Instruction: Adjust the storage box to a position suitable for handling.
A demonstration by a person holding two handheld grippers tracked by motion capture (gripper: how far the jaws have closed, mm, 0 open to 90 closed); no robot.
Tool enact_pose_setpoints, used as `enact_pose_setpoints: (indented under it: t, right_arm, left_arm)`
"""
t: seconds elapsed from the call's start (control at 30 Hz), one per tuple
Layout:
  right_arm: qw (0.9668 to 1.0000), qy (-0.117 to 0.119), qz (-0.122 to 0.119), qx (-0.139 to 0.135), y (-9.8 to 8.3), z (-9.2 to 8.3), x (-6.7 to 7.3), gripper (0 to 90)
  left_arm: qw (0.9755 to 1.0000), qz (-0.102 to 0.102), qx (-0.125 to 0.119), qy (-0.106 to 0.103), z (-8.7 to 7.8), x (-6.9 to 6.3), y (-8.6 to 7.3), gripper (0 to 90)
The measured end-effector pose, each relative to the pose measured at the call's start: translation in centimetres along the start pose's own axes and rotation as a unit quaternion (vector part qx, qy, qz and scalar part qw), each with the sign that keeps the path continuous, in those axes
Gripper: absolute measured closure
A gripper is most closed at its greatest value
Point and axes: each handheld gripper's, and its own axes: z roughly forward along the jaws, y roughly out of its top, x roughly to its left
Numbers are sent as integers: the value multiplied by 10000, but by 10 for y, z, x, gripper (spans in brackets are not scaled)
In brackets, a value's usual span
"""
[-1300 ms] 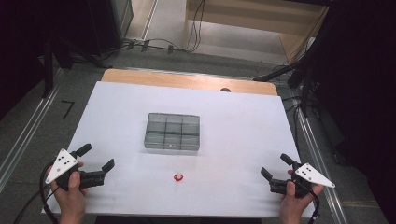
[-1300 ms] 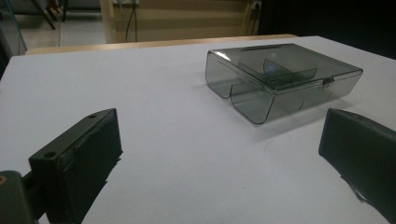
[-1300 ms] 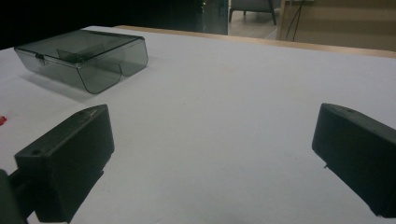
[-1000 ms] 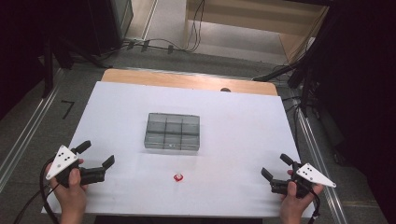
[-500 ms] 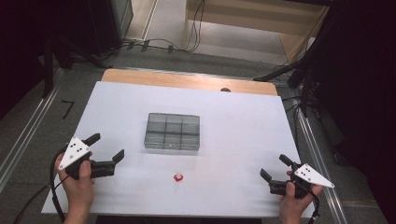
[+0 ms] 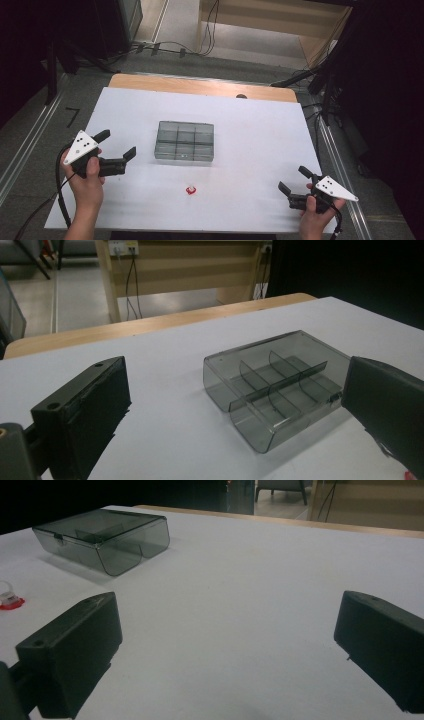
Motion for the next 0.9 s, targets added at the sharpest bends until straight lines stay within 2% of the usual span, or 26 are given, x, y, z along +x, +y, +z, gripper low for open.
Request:
enact_pose_setpoints:
  t: [0.33,0.4,0.47,0.53,0.67,0.8,0.83,0.9]
  right_arm:
    - [10000,9,4,20,0,1,0,0]
    - [10000,9,-1,23,0,1,0,0]
    - [10000,1,-12,38,0,1,0,0]
    - [10000,-1,-12,42,0,1,0,0]
    - [10000,-9,-9,47,0,2,1,0]
    - [10000,-22,-39,66,0,2,1,0]
    - [10000,-22,-39,66,0,2,1,0]
    - [10000,-29,-40,69,0,2,1,0]
  left_arm:
    - [9998,91,187,-29,19,1,17,0]
    - [9997,23,232,-32,24,2,19,0]
    - [9993,-69,338,-154,28,3,19,13]
    - [9976,-218,477,-445,34,6,19,32]
    - [9967,-259,606,-471,43,6,19,70]
    - [9958,-375,753,-367,52,9,18,192]
    - [9955,-406,788,-331,55,9,17,192]
    - [9946,-462,888,-285,59,10,16,342]
